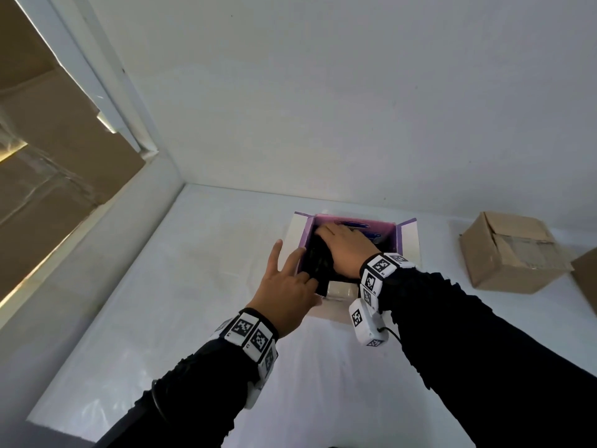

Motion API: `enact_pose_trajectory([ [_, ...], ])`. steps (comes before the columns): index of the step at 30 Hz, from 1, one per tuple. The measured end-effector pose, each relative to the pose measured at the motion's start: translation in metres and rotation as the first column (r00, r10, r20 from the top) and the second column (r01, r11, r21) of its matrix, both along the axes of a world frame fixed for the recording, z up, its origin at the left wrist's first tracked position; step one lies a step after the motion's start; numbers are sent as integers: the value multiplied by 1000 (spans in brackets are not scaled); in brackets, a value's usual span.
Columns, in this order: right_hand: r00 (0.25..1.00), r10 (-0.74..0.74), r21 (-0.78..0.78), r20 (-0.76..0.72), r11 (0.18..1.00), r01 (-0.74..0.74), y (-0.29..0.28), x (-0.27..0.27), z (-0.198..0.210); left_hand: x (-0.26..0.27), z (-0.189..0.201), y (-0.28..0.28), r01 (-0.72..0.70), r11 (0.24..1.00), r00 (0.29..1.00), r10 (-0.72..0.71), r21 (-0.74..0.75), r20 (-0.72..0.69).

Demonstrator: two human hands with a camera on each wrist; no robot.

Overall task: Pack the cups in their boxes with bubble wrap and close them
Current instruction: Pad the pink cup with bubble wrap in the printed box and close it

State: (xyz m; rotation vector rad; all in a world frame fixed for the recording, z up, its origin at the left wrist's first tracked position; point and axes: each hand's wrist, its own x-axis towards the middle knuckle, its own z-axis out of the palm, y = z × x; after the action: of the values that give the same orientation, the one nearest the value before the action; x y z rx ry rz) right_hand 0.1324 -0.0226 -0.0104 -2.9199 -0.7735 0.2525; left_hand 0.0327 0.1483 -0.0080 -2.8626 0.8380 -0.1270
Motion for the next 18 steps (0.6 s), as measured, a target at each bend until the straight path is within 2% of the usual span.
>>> enact_pose_trajectory([
  [4, 994, -20, -124, -111, 992, 6, -4, -3, -10, -1, -6, 3, -14, 1000, 1000, 14, 6, -12],
  [9, 993, -28, -273, -116, 962, -5, 1, -5, -13, -1, -11, 2, -37, 999, 998, 36, 8, 46],
  [11, 999, -6, -258, -36, 966, -4, 2, -9, -9, 0, -11, -1, -55, 998, 996, 55, 6, 71],
  [14, 993, 76, -123, 94, 990, -64, 1, -13, -1, 0, -12, -2, -70, 998, 994, 70, 1, 90],
  [16, 994, 98, -90, 54, 992, -93, -1, -17, 2, 0, -13, -2, -67, 998, 994, 69, -20, 87],
  [18, 995, 98, -136, -14, 986, -99, -4, -21, 3, 1, -14, -2, -64, 997, 994, 68, -42, 82],
])
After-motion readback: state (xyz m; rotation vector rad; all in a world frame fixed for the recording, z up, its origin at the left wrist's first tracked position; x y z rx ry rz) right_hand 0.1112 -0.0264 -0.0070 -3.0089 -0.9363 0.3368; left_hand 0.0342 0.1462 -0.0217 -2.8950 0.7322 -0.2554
